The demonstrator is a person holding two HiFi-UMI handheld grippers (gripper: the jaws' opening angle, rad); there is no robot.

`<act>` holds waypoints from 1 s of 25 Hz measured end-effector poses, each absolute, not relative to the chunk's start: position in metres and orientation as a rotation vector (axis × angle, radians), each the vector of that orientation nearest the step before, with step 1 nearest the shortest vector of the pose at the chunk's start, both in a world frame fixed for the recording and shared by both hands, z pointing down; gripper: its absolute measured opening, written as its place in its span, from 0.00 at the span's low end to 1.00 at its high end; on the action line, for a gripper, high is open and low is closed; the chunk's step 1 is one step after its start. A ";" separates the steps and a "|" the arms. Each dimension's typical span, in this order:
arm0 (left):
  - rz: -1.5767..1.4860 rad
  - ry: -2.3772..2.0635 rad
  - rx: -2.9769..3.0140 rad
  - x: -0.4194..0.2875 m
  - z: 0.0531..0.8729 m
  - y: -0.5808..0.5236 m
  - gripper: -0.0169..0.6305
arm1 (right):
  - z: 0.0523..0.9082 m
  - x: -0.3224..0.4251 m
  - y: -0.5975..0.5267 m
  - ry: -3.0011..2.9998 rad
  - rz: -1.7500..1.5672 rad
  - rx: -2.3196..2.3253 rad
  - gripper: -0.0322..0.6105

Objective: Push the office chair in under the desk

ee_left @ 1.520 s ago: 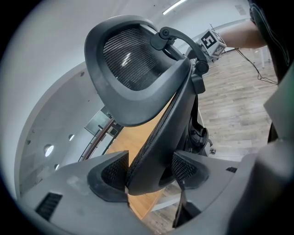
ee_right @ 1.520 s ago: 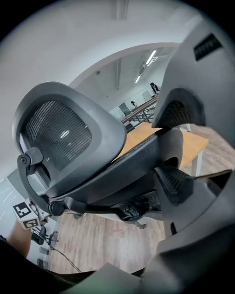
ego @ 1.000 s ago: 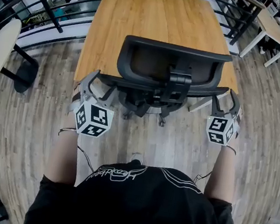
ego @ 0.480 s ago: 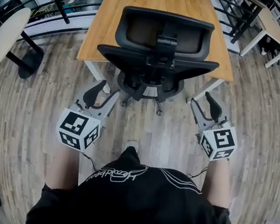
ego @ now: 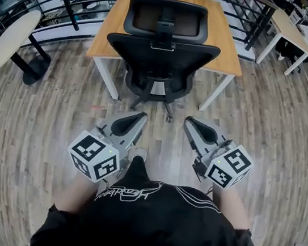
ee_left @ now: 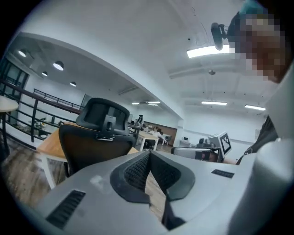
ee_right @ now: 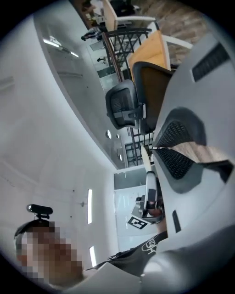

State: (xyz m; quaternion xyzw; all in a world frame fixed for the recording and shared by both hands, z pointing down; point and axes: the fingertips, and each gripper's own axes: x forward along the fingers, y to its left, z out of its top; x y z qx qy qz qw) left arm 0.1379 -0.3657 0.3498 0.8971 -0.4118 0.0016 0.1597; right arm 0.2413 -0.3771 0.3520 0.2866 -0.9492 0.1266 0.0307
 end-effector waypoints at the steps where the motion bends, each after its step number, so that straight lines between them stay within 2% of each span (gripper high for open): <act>1: -0.003 -1.151 2.574 0.146 0.348 -0.354 0.04 | 0.350 0.243 -0.365 -2.941 0.408 0.849 0.12; 12: -0.055 -1.016 2.648 0.200 0.325 -0.278 0.04 | 0.332 0.280 -0.286 -2.965 0.354 0.780 0.11; 25: -0.016 -1.033 2.685 0.215 0.320 -0.255 0.04 | 0.322 0.296 -0.258 -2.991 0.348 0.776 0.11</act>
